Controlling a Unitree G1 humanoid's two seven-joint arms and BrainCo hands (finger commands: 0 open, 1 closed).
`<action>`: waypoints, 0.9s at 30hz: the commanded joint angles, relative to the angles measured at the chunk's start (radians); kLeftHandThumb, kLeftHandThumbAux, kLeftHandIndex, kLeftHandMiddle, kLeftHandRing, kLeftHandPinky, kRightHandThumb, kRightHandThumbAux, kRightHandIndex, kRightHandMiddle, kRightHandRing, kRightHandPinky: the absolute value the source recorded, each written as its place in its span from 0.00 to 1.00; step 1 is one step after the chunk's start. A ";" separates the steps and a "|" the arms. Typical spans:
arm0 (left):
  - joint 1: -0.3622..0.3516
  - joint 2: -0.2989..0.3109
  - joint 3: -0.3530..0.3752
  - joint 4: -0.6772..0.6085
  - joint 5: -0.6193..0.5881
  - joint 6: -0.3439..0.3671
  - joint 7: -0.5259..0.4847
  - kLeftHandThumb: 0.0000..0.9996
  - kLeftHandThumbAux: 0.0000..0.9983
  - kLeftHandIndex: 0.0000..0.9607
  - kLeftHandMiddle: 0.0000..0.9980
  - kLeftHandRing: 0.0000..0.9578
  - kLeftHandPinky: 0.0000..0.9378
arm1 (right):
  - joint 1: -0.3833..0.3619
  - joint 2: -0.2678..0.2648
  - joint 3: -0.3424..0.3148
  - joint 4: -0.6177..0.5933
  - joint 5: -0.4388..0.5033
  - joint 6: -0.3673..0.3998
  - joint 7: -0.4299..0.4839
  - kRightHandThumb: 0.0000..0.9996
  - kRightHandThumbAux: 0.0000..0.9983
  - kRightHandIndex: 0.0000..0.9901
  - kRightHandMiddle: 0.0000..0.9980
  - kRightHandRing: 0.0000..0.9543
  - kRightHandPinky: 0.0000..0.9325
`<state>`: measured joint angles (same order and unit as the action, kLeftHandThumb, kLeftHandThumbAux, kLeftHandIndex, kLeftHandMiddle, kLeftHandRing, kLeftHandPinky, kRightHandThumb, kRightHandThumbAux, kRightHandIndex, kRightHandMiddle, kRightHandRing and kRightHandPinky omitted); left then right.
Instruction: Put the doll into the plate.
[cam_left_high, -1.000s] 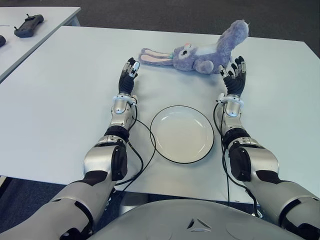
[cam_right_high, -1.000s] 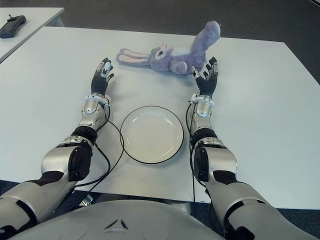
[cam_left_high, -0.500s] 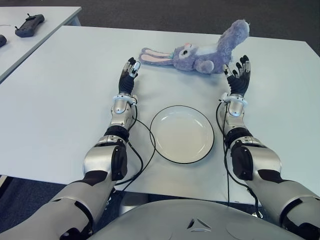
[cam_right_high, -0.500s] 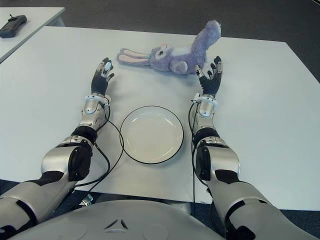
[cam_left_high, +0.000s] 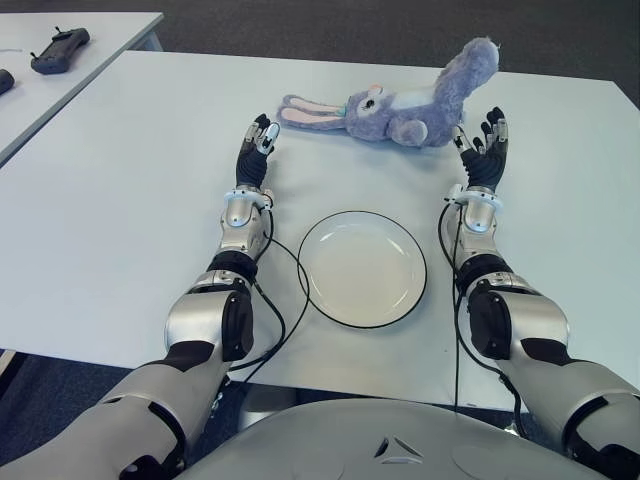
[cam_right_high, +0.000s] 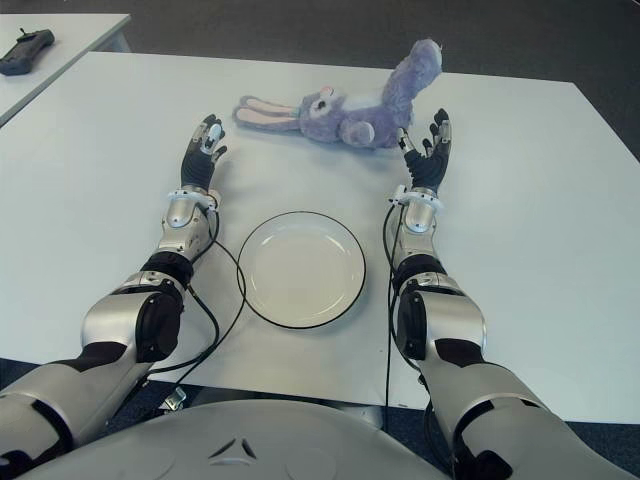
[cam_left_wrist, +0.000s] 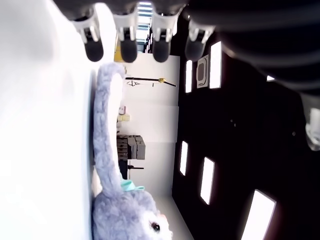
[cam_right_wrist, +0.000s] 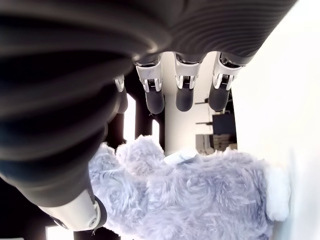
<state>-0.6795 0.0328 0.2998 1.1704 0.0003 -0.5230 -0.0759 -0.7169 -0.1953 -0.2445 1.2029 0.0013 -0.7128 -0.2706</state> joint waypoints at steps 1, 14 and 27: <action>0.248 -0.051 -0.008 0.168 0.003 0.123 0.033 0.00 0.38 0.00 0.00 0.00 0.00 | 0.029 -0.010 0.015 0.038 -0.020 -0.010 0.009 0.31 0.73 0.02 0.06 0.05 0.04; 0.249 -0.048 -0.017 0.167 0.007 0.115 0.036 0.00 0.38 0.00 0.00 0.00 0.00 | -0.017 -0.046 0.025 0.013 -0.023 -0.006 0.027 0.35 0.68 0.02 0.07 0.06 0.07; 0.252 -0.052 -0.003 0.168 -0.007 0.104 0.021 0.00 0.39 0.00 0.00 0.00 0.00 | -0.069 -0.089 0.047 -0.002 -0.038 -0.003 0.038 0.35 0.66 0.01 0.07 0.06 0.08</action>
<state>-0.6796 0.0354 0.2925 1.1704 0.0013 -0.5235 -0.0690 -0.7462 -0.2616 -0.2167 1.2022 -0.0089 -0.7129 -0.2424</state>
